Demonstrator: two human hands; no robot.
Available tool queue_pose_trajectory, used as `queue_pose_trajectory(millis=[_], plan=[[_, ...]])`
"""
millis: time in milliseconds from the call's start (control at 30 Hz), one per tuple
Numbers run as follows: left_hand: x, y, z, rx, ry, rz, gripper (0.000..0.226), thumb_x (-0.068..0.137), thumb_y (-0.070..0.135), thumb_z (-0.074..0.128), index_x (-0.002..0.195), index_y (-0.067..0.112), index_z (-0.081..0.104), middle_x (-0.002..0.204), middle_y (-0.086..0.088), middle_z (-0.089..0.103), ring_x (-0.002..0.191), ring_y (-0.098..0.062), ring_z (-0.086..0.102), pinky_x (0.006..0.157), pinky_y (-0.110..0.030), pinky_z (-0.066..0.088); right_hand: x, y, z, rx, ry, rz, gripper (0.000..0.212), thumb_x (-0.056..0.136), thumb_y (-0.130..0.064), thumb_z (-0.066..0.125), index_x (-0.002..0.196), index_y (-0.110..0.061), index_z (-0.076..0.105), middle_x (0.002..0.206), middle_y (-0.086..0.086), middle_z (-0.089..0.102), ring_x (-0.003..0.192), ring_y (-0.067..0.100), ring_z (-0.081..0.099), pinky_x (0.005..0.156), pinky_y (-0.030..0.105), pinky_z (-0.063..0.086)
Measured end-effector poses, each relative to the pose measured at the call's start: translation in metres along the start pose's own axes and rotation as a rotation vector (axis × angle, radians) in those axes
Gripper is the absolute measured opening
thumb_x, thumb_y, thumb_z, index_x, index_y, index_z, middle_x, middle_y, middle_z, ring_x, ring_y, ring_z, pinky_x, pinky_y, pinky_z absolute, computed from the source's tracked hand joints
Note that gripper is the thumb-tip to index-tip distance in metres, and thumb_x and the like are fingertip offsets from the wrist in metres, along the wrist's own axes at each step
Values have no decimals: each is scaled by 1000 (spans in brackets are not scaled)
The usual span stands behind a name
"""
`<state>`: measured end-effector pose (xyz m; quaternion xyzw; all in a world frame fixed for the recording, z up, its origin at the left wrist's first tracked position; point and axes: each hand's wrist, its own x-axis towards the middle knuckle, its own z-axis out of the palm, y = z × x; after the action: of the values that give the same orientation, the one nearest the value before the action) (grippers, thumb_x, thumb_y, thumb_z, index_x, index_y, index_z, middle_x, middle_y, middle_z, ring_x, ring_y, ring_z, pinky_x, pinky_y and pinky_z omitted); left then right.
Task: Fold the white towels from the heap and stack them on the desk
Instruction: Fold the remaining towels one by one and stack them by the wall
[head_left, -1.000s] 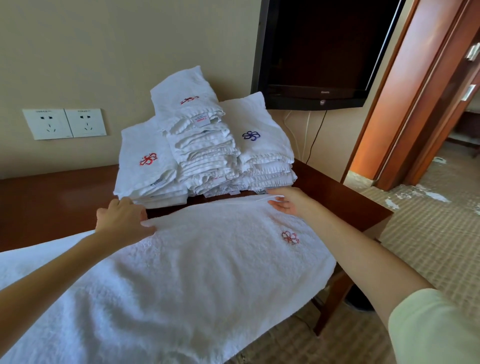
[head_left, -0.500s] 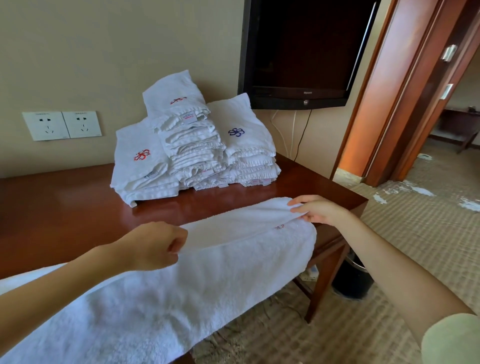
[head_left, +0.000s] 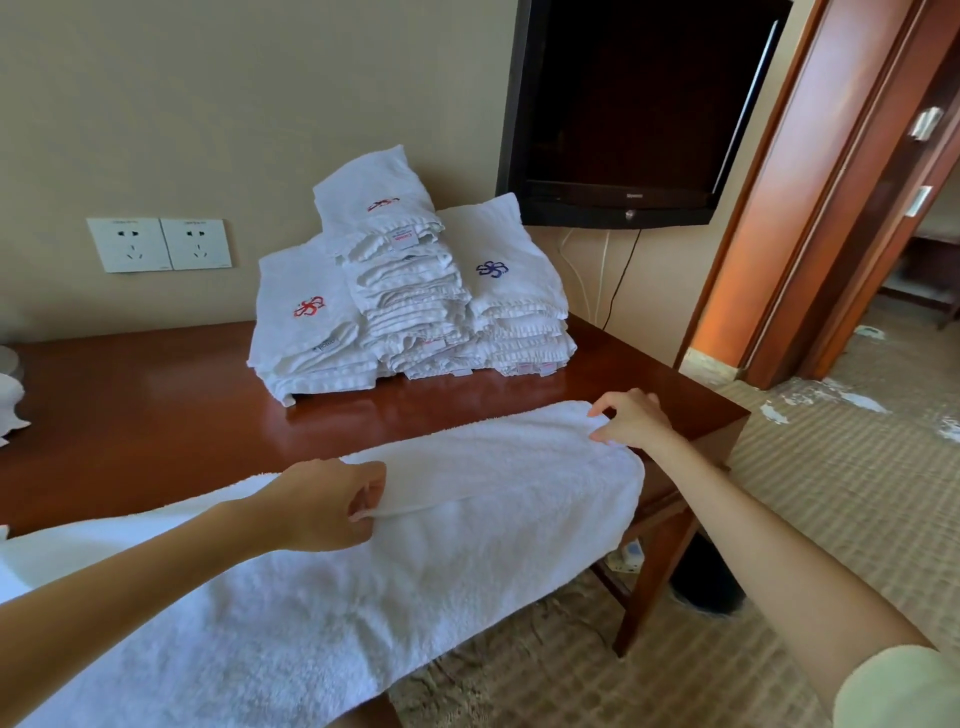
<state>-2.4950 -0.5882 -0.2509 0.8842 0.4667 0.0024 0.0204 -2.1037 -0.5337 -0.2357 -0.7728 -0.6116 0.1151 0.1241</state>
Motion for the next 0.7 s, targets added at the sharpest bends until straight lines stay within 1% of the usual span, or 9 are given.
queue_pose_trajectory(millis=[67, 133, 233, 367, 433, 500, 533, 600, 700], plan=[[-8, 1, 0, 61, 75, 10, 21, 84, 40, 56, 90, 32, 38, 68, 13, 47, 64, -10, 47, 49, -15, 27, -5, -24, 4, -139, 140, -25, 32, 85, -17, 67, 112, -34, 64, 122, 0, 49, 119, 25, 41, 93, 32, 34], [-18, -3, -1, 86, 141, 2, 25, 85, 47, 55, 91, 32, 36, 71, 13, 48, 67, -11, 47, 51, -18, 28, -12, -55, 12, -34, 163, -143, 30, 86, -16, 65, 110, -32, 67, 124, 1, 54, 120, 25, 45, 95, 33, 34], [-45, -19, -3, 69, 166, -79, 27, 85, 50, 56, 92, 32, 37, 82, 14, 52, 73, -10, 50, 59, -21, 34, -30, -107, 32, 141, 51, -385, 19, 86, -16, 67, 103, -25, 71, 118, 2, 60, 116, 19, 52, 94, 28, 38], [-101, -62, 1, 32, 243, -201, 26, 81, 44, 65, 100, 33, 51, 97, 16, 58, 86, -10, 56, 65, -22, 44, -72, -190, 74, 272, -136, -626, 18, 87, -18, 67, 100, -31, 68, 113, -3, 59, 105, 7, 56, 97, 26, 43], [-135, -89, 6, 106, 334, -202, 35, 69, 35, 76, 98, 29, 58, 91, 11, 59, 79, -16, 61, 57, -22, 39, -94, -233, 96, 320, -221, -712, 20, 87, -20, 66, 103, -31, 68, 113, -7, 59, 104, 4, 56, 99, 28, 44], [-171, -113, 11, 130, 373, -292, 42, 56, 19, 81, 95, 24, 64, 86, 6, 61, 72, -21, 62, 57, -23, 39, -118, -274, 115, 350, -280, -782, 23, 89, -23, 64, 111, -27, 68, 114, -9, 59, 106, 5, 57, 98, 29, 45], [-188, -122, 11, 127, 392, -346, 44, 57, 12, 79, 97, 23, 65, 89, 4, 62, 75, -23, 63, 59, -25, 41, -131, -293, 124, 364, -304, -812, 26, 89, -26, 64, 115, -26, 66, 115, -10, 58, 107, 6, 57, 98, 30, 46], [-214, -137, 11, 92, 422, -456, 41, 70, 6, 70, 108, 23, 66, 102, 3, 63, 92, -24, 62, 71, -31, 46, -153, -325, 140, 344, -315, -873, 36, 89, -36, 64, 123, -26, 63, 122, -11, 56, 113, 7, 55, 101, 31, 43], [-243, -158, 13, 17, 429, -571, 35, 87, 13, 58, 120, 26, 61, 121, 5, 59, 110, -21, 56, 87, -35, 48, -178, -352, 158, 267, -282, -928, 53, 85, -51, 66, 131, -29, 56, 133, -14, 52, 122, 6, 50, 101, 30, 41]])
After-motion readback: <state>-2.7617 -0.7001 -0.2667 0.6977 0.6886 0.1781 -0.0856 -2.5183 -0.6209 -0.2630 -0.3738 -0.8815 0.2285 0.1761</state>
